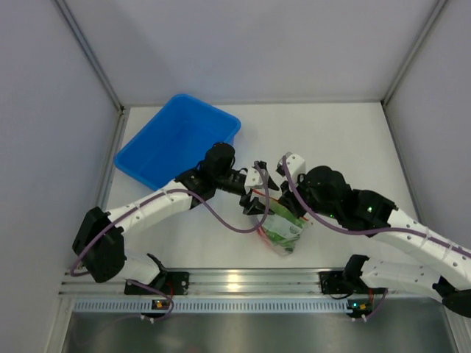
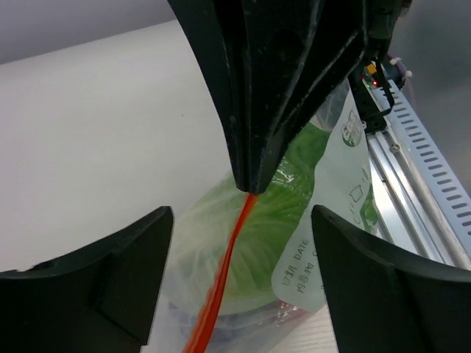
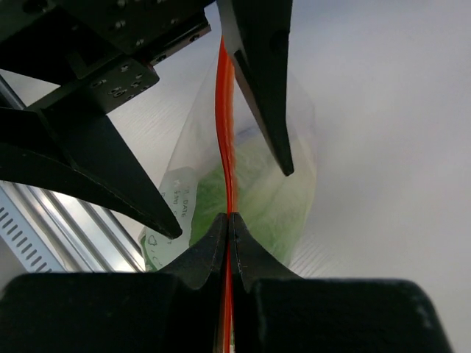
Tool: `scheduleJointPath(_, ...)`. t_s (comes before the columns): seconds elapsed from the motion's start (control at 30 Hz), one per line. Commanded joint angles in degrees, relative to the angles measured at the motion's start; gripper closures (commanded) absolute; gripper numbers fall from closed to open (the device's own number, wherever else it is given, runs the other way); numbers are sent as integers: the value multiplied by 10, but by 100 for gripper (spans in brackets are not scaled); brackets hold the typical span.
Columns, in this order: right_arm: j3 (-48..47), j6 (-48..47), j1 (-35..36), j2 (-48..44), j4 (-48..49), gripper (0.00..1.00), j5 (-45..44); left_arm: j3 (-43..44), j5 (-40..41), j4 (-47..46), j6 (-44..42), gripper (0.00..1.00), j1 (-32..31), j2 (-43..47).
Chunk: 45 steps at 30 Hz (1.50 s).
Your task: Open the zip-top bag and remove the fake food
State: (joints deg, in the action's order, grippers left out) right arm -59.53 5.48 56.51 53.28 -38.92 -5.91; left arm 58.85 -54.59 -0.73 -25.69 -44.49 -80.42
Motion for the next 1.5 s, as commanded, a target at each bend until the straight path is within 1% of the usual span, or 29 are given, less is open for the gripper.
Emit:
scheduleJointPath(0.0, -8, -10, 11, -5, 38, 100, -3, 18, -42, 42, -33, 25, -6, -6)
scheduleJointPath(0.07, -7, -10, 11, -3, 44, 100, -4, 21, -24, 41, -28, 35, -13, -10)
scheduleJointPath(0.1, -6, -9, 11, -3, 45, 100, -3, 22, -20, 42, -25, 48, -14, -18)
scheduleJointPath(0.2, -2, -6, 11, -6, 53, 100, -4, 31, -9, 48, -16, 78, -16, -34)
scheduleJointPath(0.23, 0, -5, 11, -7, 53, 100, -3, 37, -7, 49, -12, 86, -16, -37)
scheduleJointPath(0.27, 2, -2, 11, -9, 55, 100, -3, 39, -3, 48, -9, 97, -17, -37)
scheduleJointPath(0.3, 9, -2, 11, -14, 60, 100, -7, 41, 4, 49, -7, 100, -17, -36)
scheduleJointPath(0.47, 42, 16, 11, -55, 80, 100, -34, 30, 16, 48, -15, 100, -17, -9)
scheduleJointPath(0.5, 49, 22, 11, -76, 81, 81, -44, 28, 17, 49, -16, 100, -17, -4)
scheduleJointPath(0.53, 56, 25, 11, -91, 82, 71, -61, 27, 20, 49, -14, 100, -17, 0)
scheduleJointPath(0.57, 63, 29, 11, -105, 84, 65, -64, 27, 26, 49, -9, 100, -17, 8)
scheduleJointPath(0.6, 74, 32, 11, -138, 85, 54, -67, 26, 32, 48, -1, 100, -17, 12)
scheduleJointPath(0.63, 80, 36, 11, -155, 89, 49, -69, 25, 41, 48, 2, 100, -17, 18)
scheduleJointPath(0.7, 97, 42, 11, -207, 94, 46, -61, 23, 51, 48, 8, 100, -17, 28)
scheduleJointPath(0.83, 113, 36, 11, -265, 94, 41, -24, 35, 67, 49, 34, 100, -17, 33)
scheduleJointPath(0.93, 130, 29, 11, -295, 94, 39, -15, 44, 54, 49, 45, 100, -17, 35)
scheduleJointPath(1.03, 145, 20, 10, -327, 99, 35, -26, 54, 34, 49, 59, 100, -17, 39)
scheduleJointPath(1.1, 149, 6, 11, -349, 95, 33, -11, 58, 17, 47, 64, 100, -17, 43)
scheduleJointPath(1.2, 154, -7, 11, -369, 95, 32, 4, 63, -7, 30, 82, 100, -17, 54)
scheduleJointPath(1.43, 165, -18, 11, -395, 103, 30, 15, 78, -23, 14, 109, 100, -17, 75)
scheduleJointPath(1.47, 172, -16, 11, -399, 122, 30, 34, 74, -37, -26, 133, 100, -17, 88)
